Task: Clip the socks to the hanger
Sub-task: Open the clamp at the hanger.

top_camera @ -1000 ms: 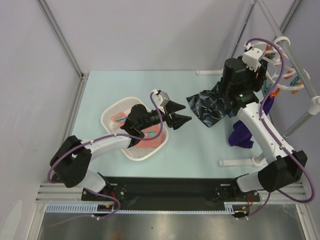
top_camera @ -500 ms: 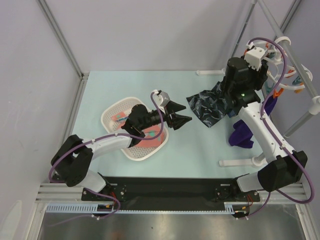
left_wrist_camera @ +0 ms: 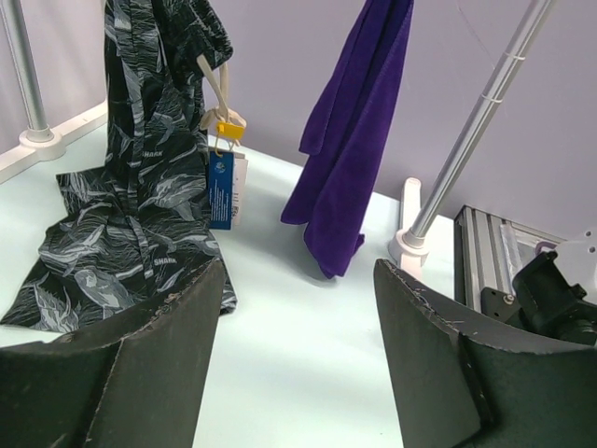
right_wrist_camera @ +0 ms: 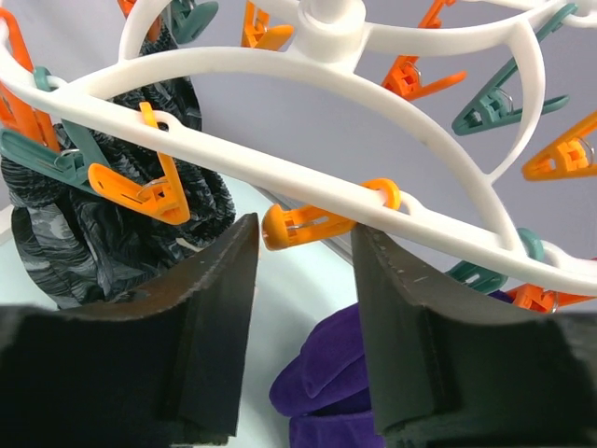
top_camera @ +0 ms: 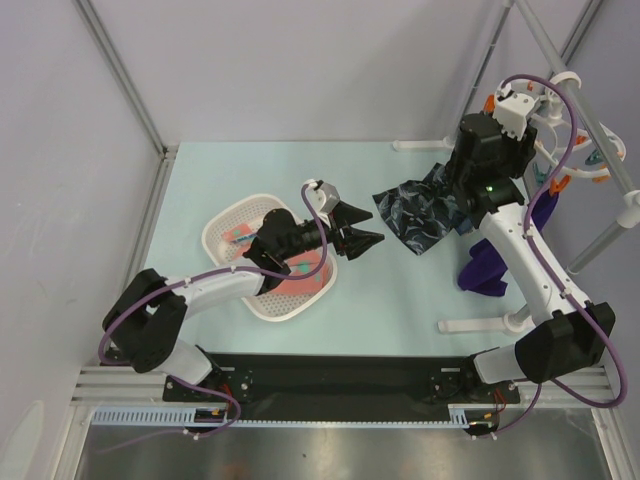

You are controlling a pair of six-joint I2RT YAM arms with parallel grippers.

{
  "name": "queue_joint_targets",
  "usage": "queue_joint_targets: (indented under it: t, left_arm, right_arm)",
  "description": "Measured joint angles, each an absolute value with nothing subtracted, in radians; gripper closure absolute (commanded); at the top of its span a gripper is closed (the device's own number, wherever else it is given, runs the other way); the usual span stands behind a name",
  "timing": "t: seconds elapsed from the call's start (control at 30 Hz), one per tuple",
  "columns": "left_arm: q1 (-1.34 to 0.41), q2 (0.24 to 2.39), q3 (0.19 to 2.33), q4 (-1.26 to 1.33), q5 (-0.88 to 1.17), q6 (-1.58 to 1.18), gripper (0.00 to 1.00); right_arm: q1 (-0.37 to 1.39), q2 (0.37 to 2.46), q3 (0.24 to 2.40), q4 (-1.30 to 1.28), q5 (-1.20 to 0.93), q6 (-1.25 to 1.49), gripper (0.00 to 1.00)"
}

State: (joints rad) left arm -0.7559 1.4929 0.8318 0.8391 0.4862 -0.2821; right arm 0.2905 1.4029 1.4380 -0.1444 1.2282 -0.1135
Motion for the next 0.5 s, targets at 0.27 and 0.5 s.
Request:
queue_joint_targets:
  t: [0.27,0.5]
  left_arm:
    - [-0.756,1.495,0.832,0.844,0.493,-0.288,0.29]
    - [-0.756,1.497,0.832,0.848,0.502,-0.289,0.3]
  right_arm:
    - [0.29,1.402,1.438,-0.146,1.21,-0.105,0.69]
    - [0.29,1.388,1.438,-0.173,1.185,-0.081,0.96]
